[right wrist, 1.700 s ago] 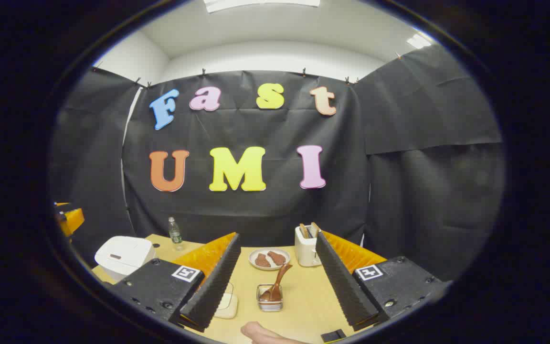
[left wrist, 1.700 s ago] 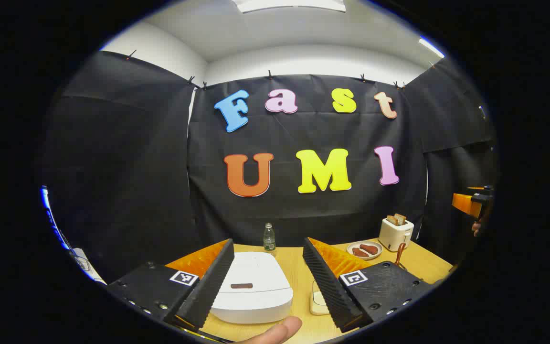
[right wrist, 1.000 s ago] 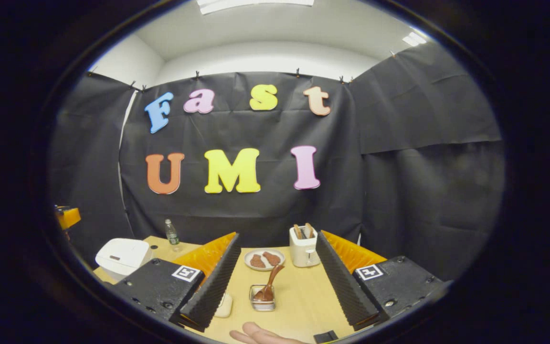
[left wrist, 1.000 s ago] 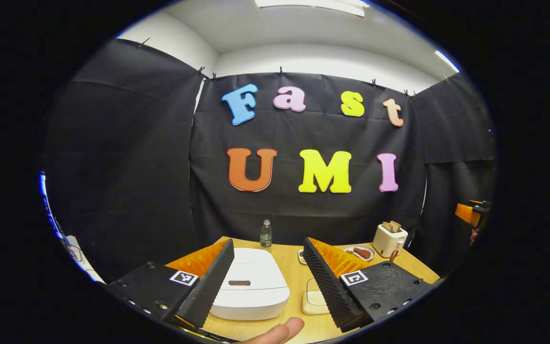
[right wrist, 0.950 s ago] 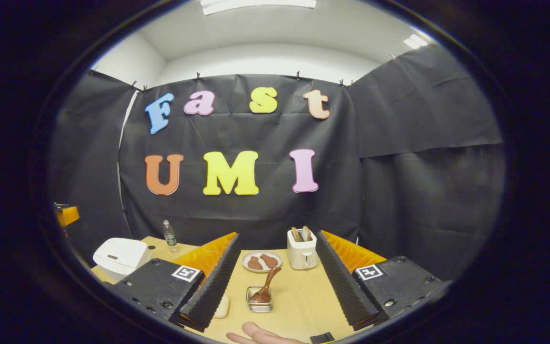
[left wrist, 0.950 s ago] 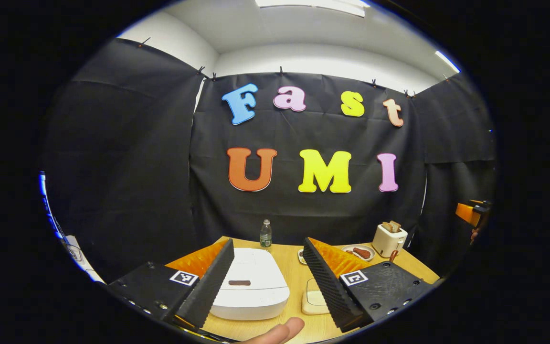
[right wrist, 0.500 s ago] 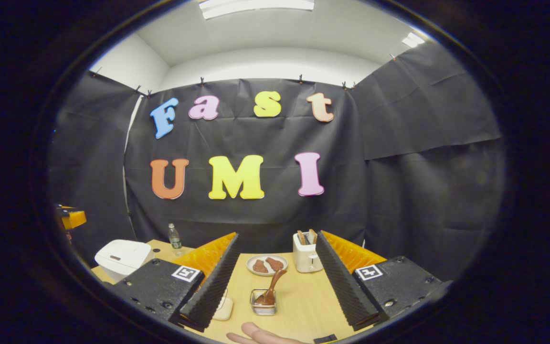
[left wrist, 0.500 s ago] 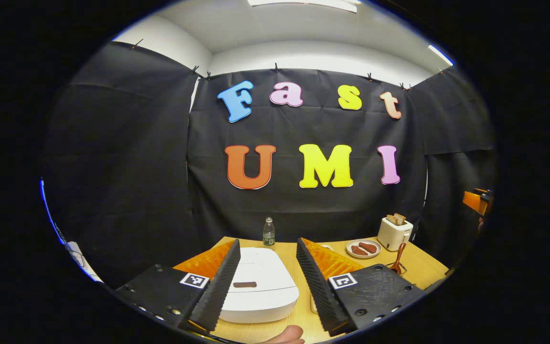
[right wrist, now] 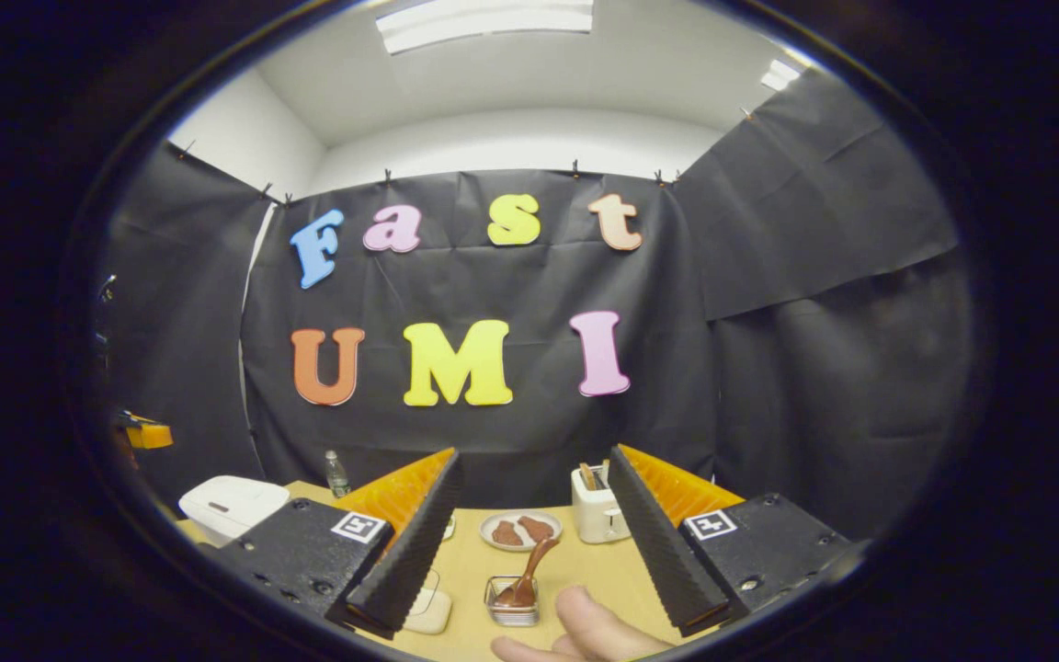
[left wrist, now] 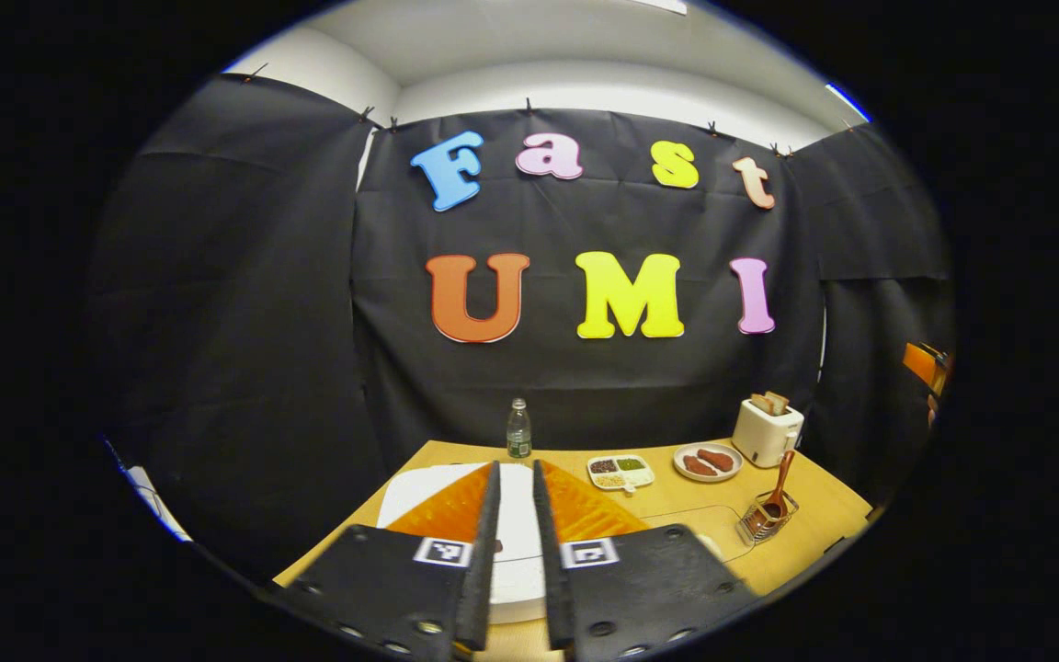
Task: Close the left gripper, press the button to open the rice cooker; take a wooden spoon from the chopstick holder with the right hand, scoop a spoonful of rice and pour it into the rice cooker, then put the wooden spoon back into the chopstick holder.
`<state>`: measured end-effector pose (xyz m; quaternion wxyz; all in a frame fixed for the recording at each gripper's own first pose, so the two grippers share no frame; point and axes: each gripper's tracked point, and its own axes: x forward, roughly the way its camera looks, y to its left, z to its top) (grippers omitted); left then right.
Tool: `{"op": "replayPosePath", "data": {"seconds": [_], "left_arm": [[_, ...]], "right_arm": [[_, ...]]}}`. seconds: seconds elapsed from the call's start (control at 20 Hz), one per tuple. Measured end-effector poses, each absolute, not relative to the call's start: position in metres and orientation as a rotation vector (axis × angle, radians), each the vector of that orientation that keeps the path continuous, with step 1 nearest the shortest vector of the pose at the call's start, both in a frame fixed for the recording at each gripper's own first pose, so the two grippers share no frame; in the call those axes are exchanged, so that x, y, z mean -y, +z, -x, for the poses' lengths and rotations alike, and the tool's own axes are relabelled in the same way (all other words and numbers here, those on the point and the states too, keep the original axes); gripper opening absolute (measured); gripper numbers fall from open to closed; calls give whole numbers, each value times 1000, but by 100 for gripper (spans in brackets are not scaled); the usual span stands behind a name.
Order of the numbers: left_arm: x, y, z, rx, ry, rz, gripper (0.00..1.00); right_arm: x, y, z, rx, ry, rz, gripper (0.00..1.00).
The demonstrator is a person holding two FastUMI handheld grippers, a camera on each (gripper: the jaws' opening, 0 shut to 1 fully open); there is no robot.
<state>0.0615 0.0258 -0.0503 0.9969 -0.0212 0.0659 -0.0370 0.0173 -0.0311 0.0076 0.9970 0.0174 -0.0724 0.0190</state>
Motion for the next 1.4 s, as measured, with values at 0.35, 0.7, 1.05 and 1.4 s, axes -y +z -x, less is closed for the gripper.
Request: {"op": "replayPosePath", "data": {"seconds": [0.35, 0.7, 1.05, 1.4], "left_arm": [[-44, -88, -94, -260, 2, -16, 0], [-68, -157, -128, -430, 73, -47, 0], [-68, -199, -133, -509, 69, -37, 0], [-68, -217, -130, -559, 66, -3, 0]], "right_arm": [[33, -14, -31, 97, 99, -97, 100], [38, -49, -62, 22, 138, -42, 100], [41, -76, -76, 31, 53, 97, 100], [34, -88, -77, 11, 67, 63, 100]]}}
